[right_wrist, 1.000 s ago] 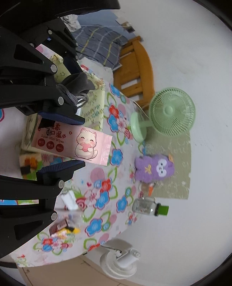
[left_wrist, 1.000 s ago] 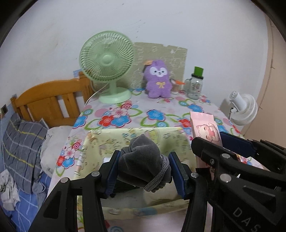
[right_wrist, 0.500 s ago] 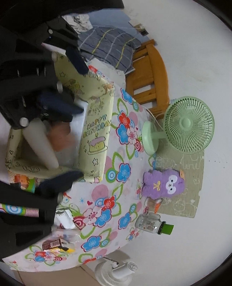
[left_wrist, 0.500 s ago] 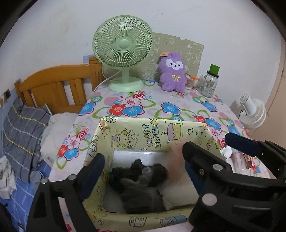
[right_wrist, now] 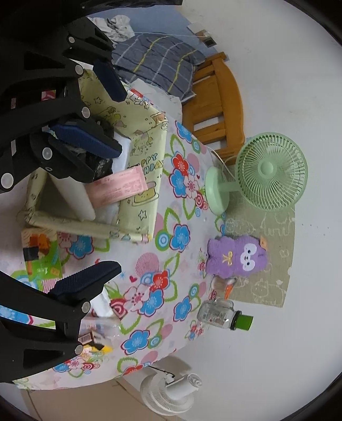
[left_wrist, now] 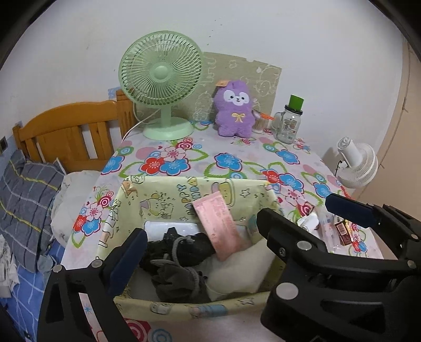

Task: Organize soft objects
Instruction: 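Move both tools back to the remaining items on the table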

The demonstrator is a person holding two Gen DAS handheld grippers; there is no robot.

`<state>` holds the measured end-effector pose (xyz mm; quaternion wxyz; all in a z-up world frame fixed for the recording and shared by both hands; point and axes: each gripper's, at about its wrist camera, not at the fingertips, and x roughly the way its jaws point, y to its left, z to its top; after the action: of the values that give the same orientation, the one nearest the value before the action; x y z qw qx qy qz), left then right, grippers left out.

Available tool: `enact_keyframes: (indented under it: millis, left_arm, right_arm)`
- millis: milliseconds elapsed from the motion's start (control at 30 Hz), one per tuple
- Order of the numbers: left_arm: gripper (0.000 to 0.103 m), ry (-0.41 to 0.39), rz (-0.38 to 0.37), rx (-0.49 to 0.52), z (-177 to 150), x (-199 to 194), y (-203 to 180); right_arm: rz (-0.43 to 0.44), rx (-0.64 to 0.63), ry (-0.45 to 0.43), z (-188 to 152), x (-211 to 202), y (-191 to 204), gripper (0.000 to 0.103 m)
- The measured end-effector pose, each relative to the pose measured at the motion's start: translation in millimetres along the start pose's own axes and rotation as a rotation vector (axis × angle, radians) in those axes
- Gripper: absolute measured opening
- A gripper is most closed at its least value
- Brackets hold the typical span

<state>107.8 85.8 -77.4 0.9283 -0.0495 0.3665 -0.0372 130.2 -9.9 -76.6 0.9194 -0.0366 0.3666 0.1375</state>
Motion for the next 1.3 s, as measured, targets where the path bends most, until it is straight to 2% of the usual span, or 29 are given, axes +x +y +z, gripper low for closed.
enact_keyframes:
  millis: [367,1033,1300]
  left_arm:
    - [0.101,-0.009,0.025,0.034,-3,-11,-35]
    - [0.101,-0.041,-0.030,0.093,-15,-29,-111]
    - [0.101,-0.044,-0.053,0.123,-21,-29,-136]
  right_arm:
    - [-0.010,0.023,-0.021,-9,-22,-25,0.084]
    - [-0.046,0.074,-0.060,-33,-66,-89,0.084]
    - [-0.086,0.084,-0.080,-44,-79,-113,0.084]
